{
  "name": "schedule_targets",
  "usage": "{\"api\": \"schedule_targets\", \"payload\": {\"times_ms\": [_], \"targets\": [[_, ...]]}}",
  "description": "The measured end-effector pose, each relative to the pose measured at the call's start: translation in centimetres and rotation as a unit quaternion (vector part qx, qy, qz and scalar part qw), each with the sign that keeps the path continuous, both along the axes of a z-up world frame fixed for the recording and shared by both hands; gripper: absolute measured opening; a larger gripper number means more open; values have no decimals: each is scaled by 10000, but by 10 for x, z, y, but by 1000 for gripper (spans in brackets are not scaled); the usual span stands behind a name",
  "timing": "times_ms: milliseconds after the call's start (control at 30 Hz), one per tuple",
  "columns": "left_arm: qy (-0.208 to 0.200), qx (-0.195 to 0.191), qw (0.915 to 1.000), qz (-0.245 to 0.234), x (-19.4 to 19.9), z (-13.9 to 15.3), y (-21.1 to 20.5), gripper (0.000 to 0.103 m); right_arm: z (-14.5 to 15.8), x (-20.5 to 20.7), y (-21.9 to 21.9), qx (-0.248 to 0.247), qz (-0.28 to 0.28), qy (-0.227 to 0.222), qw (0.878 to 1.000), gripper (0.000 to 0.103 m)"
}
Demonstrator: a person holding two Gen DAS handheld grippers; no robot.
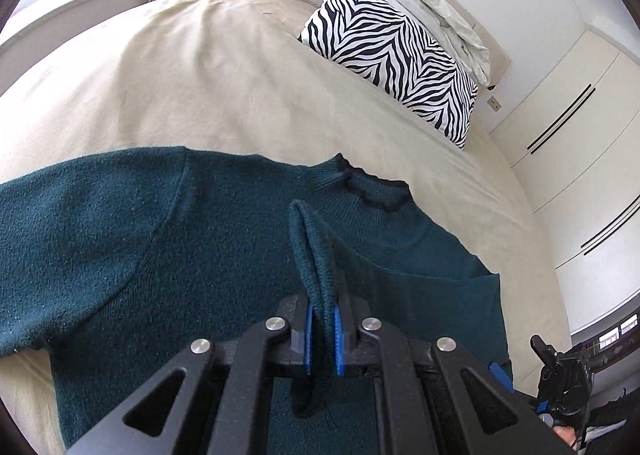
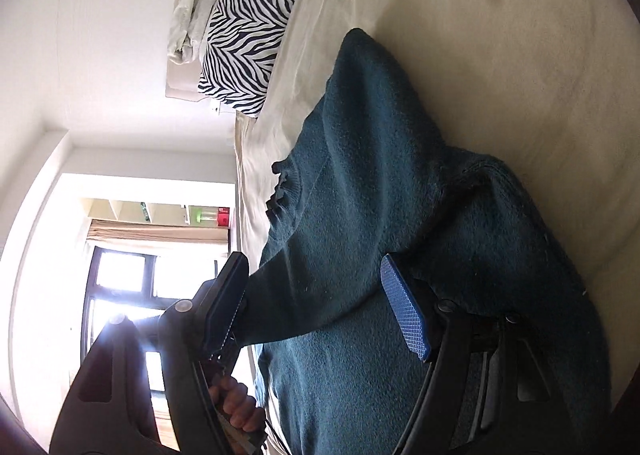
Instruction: Fold small clothes
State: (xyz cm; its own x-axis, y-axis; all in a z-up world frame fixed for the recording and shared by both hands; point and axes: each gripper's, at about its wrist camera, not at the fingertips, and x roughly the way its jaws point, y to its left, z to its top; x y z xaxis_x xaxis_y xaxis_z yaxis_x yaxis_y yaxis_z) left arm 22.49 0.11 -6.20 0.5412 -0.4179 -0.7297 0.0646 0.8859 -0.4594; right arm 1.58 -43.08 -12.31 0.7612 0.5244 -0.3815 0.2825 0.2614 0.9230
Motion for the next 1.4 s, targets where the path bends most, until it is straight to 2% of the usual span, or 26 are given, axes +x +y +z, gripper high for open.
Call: {"api": "schedule_targets", "payload": {"times_ms": [267,367,533,600,733,833,867,933,1033,1233,1400], "targets": [[261,-145,9994,146,-1,-29,9,9,-7,-14,-41,-17,-764,-46,9971,65],[268,-184,9993,183,0,-31,9,9,3,-21,-41,77,-668,-26,9977,68],[246,-169,9994,154,0,-30,4,9,1,-13,-9,-18,-215,304,9993,68],[231,-143,9995,134,0,-28,3,9,-6,-4,-7,34,-308,357,9989,68],[247,-190,9994,162,1,-29,6,9,-8,4,-23,51,-771,128,9969,68],[255,-164,9994,148,1,-32,4,9,-12,-5,-37,182,-1080,-65,9940,63],[262,-168,9994,150,1,-34,4,9,-15,-9,-40,230,-1152,-88,9930,56],[272,-222,9993,140,0,-35,4,9,-19,-18,-46,132,-1326,-92,9910,49],[213,-241,9995,68,0,-33,-1,9,-27,-24,-57,305,-1441,-137,9890,44],[165,-113,9998,59,5,-36,-5,9,-35,-28,-66,315,-1537,-207,9874,44],[167,-133,9997,78,7,-47,-1,13,-30,-28,-59,225,-1233,-133,9920,46]]}}
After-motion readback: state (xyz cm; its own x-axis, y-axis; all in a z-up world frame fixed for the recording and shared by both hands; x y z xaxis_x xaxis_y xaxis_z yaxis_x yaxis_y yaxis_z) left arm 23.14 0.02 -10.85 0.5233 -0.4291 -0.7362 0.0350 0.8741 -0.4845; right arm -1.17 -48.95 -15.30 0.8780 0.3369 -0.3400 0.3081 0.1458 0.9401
